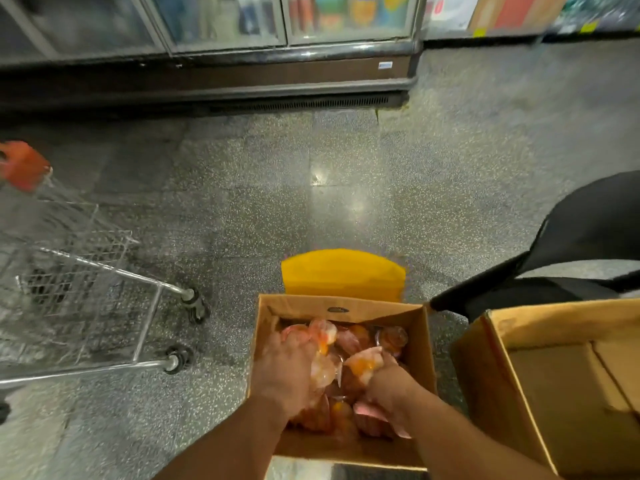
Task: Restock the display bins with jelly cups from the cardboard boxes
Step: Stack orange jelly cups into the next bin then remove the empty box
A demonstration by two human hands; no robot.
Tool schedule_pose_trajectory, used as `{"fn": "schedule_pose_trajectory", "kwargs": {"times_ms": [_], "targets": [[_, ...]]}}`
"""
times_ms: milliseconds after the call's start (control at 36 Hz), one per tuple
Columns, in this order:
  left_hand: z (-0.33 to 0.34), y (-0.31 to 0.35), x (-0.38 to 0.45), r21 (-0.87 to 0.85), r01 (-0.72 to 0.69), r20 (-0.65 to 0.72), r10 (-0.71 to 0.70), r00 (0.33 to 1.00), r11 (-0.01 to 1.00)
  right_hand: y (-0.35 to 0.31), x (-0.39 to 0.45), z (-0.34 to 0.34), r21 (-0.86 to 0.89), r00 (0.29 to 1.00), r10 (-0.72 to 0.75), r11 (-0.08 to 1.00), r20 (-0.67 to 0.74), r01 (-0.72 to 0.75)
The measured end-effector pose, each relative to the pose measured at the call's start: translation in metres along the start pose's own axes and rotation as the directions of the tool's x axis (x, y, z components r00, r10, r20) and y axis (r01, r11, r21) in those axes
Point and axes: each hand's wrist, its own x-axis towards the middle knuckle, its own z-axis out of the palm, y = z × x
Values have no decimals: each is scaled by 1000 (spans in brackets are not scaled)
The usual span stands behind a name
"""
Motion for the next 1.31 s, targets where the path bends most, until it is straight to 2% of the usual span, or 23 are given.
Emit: {"fn": "schedule_pose_trajectory", "kwargs": {"times_ms": [56, 139, 194, 250, 306, 333, 417, 472, 583, 694, 778, 944, 1083, 1167, 1306], "targets": [[-19, 7, -16, 18, 11, 14, -11, 1000, 1000, -5, -35, -4, 87, 998, 34, 996, 44, -38], [-52, 17, -37, 20, -13, -37, 14, 999, 1000, -7, -80, -13, 183, 999, 18, 983, 41, -25], [-77, 23, -50, 10, -43, -71, 43, 997, 999, -7, -109, -19, 255, 998, -61, 966, 34, 50], [-103, 30, -64, 18, -95, -121, 96, 988, 995, -9, -146, -26, 306, 980, -201, 932, -2, 192], [-120, 33, -73, -8, -88, -164, 86, 983, 996, -8, -165, -30, 318, 944, -316, 888, -100, 331], [-133, 36, -80, -26, -93, -185, 87, 979, 995, -8, -176, -35, 269, 926, -343, 887, -159, 375], [-175, 52, -102, -4, -178, -222, 172, 960, 984, 10, -173, -58, 186, 817, -508, 806, -272, 562], [-210, 65, -122, -10, -249, -269, 237, 934, 969, 12, -196, -74, 110, 767, -507, 802, -394, 587], [-283, 91, -172, 69, -401, -342, 399, 851, 914, -5, -347, -72, -63, 610, -476, 817, -633, 573], [-350, 124, -236, 216, -506, -401, 548, 734, 835, -2, -469, -70, -131, 477, -461, 808, -748, 575], [-393, 152, -289, 285, -579, -441, 641, 629, 764, 11, -535, -74, -214, 373, -444, 828, -815, 518], [-437, 221, -394, 353, -712, -477, 771, 422, 607, 67, -655, -86, -233, 135, -374, 782, -918, 578], [-431, 293, -488, 423, -805, -416, 879, 235, 415, 155, -735, -97, -213, -44, -230, 791, -972, 574], [-414, 328, -555, 482, -828, -377, 921, 98, 286, 219, -783, -94, -186, -142, -125, 791, -982, 583], [-378, 378, -669, 530, -843, -337, 935, -111, 92, 333, -859, -74, -118, -249, 20, 841, -968, 528]]}}
